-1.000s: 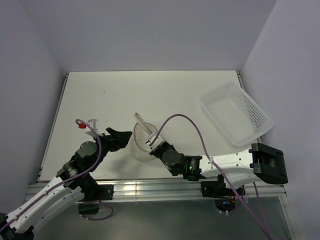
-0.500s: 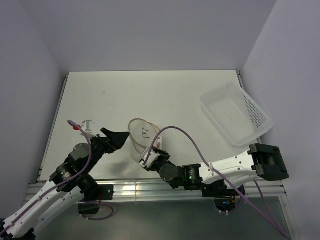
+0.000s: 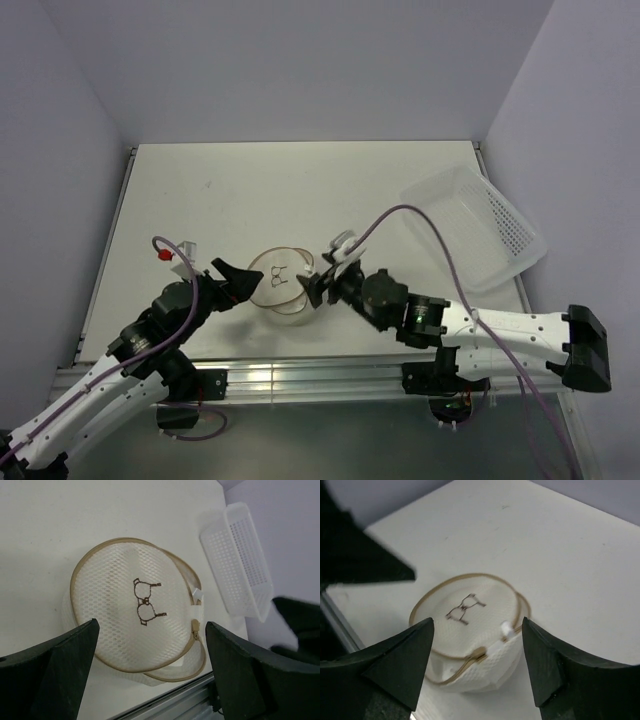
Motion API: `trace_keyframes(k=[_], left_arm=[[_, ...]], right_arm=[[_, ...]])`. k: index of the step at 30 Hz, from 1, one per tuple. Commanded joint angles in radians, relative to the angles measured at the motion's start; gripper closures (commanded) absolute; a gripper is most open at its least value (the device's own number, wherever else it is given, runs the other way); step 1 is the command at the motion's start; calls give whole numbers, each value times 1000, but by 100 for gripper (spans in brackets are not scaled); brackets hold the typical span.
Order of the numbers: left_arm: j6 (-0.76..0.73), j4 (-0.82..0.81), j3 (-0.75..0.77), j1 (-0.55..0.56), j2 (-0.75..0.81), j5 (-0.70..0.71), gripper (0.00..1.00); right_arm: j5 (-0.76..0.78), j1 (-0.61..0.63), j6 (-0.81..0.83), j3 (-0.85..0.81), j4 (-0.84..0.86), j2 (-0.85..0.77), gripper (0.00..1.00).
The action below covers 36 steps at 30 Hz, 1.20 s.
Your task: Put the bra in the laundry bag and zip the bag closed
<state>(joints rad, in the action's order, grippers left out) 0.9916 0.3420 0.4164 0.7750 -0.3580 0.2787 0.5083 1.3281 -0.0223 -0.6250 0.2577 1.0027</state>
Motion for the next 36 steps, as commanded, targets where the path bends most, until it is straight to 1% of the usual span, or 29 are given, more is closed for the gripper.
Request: trace_keyframes(k=[1,2,3,4,6,9,11,16,19,20,21,22,24,26,27,28,29,30,31,32,33,35,36], left_arm=[[10,-2,-22,3,1,3,7],[12,2,-27,3,4,11,10],[13,5,-31,3,2,17,11],[15,11,-36,3,-2,36,12],[30,43,-41,3,-24,50,12],[41,71,-54,3,-42,56,12],[45,75,-73,3,-41,54,12],[42,8,-119,3,-56,28,14],[33,-69,-140,3,-96,19,24],[24,-87,-145,3,-102,22,29],[24,-106,-151,3,-107,34,30],[22,-148,-160,3,-114,42,34],[4,-205,-168,3,-122,42,39],[-11,-271,-172,3,-144,45,52],[-21,-296,-171,3,-156,47,57],[-30,-316,-166,3,-185,54,62],[-51,-366,-163,3,-202,57,74],[-65,-388,-156,3,-222,60,79],[-80,-409,-137,1,-264,68,84],[-109,-455,-128,0,-286,73,87],[-126,-477,-105,-3,-309,77,89],[-171,-518,-81,-23,-377,76,93],[-182,-547,-50,-35,-400,68,95]], right_arm=[[-137,-159,-290,-51,-86,-50,21],[-152,-194,-332,-61,-113,-38,20],[-160,-252,-406,-93,-145,0,19],[-171,-271,-428,-107,-194,23,20],[-237,-303,-476,-149,-230,97,20],[-251,-311,-517,-174,-242,157,21],[-280,-340,-548,-180,-245,175,23],[-303,-377,-611,-167,-250,208,29],[-367,-392,-633,-154,-233,246,30],[-379,-394,-640,-141,-219,254,30],[-393,-397,-657,-136,-197,270,33],[-427,-400,-665,-131,-187,277,34],[-445,-402,-691,-111,-158,277,38],[-450,-402,-703,-87,-146,264,41],[-445,-403,-717,-76,-132,246,54],[-441,-403,-722,-65,-121,238,60],[-436,-403,-725,-47,-112,229,66],[-432,-403,-734,-35,-79,211,81],[-427,-403,-740,-19,-52,200,88],[-419,-403,-755,17,-23,173,94],[-413,-402,-758,36,36,160,95],[-375,-400,-772,90,86,119,97],[-366,-400,-777,108,124,105,100]])
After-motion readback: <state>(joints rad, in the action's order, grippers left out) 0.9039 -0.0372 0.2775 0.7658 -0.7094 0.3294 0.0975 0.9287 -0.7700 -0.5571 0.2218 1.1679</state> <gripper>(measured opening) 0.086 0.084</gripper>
